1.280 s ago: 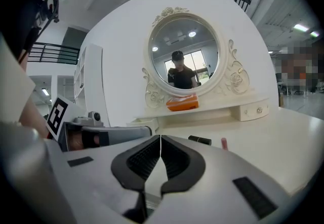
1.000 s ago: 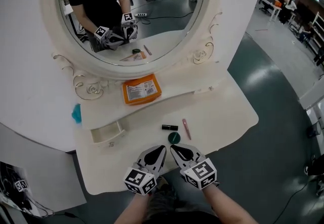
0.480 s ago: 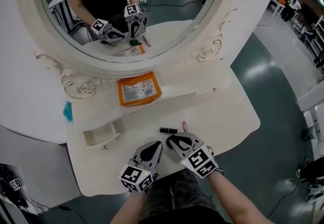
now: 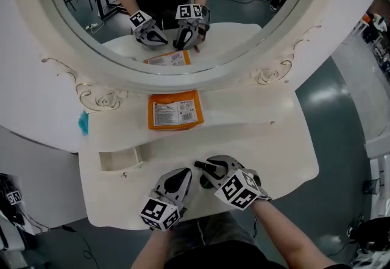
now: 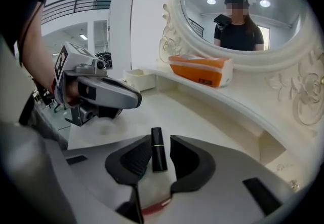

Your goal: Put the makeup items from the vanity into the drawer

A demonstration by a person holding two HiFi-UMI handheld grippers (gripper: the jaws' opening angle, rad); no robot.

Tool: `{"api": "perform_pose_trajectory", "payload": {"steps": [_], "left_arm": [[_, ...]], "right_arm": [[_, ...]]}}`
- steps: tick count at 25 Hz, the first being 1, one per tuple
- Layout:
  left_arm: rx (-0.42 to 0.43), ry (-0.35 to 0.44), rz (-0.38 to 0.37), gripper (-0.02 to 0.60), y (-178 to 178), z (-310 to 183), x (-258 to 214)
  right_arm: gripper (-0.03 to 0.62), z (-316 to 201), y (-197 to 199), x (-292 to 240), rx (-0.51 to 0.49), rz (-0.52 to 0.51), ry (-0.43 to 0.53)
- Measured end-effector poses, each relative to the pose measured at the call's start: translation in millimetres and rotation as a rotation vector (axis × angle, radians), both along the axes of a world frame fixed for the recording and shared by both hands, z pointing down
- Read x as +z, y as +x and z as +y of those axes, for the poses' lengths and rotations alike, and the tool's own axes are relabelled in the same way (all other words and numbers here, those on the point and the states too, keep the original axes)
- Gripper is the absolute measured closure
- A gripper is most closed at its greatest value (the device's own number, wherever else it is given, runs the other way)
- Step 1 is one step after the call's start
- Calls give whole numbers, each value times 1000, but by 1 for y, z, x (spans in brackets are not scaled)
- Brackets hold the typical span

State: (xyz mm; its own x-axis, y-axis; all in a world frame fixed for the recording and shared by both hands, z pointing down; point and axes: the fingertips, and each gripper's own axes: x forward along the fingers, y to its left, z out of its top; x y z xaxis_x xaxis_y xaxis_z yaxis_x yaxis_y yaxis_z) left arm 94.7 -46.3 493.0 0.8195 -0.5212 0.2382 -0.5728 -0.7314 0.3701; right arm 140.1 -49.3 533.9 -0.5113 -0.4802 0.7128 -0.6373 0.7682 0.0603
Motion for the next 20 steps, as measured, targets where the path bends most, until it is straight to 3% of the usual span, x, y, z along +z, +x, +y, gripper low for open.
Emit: {"api": "perform_pose_trajectory", "payload": {"steps": [10, 13, 20], "left_arm": [[-69, -9, -17, 565, 3, -14, 4], [-83, -11, -20, 565, 3, -16, 4], [-119, -15, -30, 565, -1, -18, 7]], "right_arm": [[473, 0, -3, 13, -152, 25, -127], [473, 3, -1, 21, -198, 75, -155], [488, 4, -2, 24, -255, 86, -144]]}}
